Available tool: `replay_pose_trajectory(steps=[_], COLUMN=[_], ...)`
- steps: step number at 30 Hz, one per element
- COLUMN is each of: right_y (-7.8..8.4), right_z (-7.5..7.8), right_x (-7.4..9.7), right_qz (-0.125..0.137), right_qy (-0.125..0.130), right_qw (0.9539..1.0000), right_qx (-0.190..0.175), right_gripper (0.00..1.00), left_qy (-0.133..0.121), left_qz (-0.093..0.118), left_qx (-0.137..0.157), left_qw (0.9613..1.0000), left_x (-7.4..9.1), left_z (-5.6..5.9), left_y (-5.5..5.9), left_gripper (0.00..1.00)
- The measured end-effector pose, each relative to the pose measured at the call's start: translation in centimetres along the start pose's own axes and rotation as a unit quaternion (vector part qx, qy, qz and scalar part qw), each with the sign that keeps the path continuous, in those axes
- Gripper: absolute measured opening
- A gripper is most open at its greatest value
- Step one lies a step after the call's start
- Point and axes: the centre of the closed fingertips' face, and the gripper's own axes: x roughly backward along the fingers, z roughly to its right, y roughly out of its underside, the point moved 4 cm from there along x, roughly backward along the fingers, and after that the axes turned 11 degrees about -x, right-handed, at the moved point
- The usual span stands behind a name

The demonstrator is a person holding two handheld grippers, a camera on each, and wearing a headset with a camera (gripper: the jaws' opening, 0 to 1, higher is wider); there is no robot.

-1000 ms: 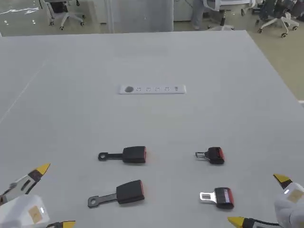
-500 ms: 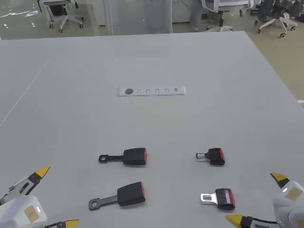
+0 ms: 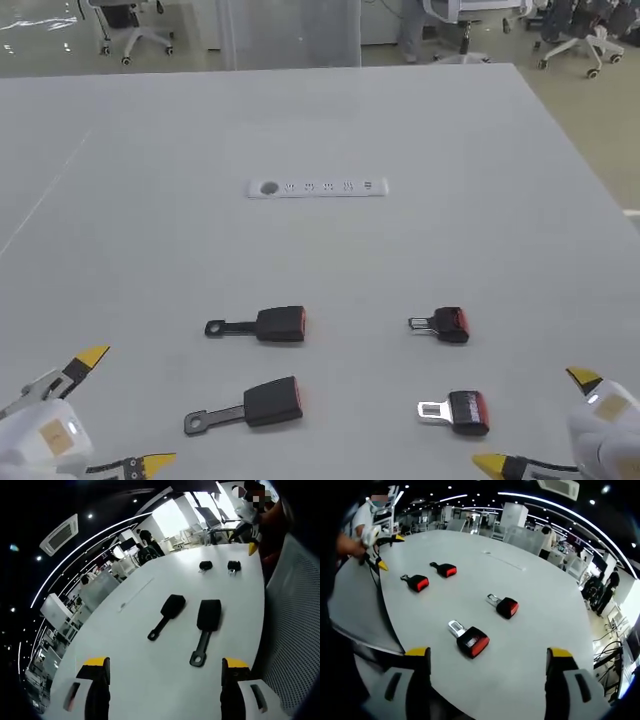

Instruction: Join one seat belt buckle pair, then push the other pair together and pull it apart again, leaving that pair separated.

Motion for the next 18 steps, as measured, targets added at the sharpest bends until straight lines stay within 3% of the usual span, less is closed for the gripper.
replay_pose_trajectory(steps=[3, 18], right_y=[0.9, -0.5], right_z=[0.0, -0.4], right_x=[0.0, 0.6], right_qz=[-0.034, 0.014], right_qy=[0.0, 0.007], right_qw=[0.9994, 0.9998], right_qx=[0.008, 0.014], right_gripper=[0.87, 0.94], left_qy=[0.0, 0.01], left_qz=[-0.002, -0.008], left_qx=[-0.005, -0.037], left_qw=[1.0, 0.9992], left_x=[0.0, -0.1], left_z=[0.1, 0.7], left_y=[0.1, -0.2], left_gripper=[0.94, 0.93])
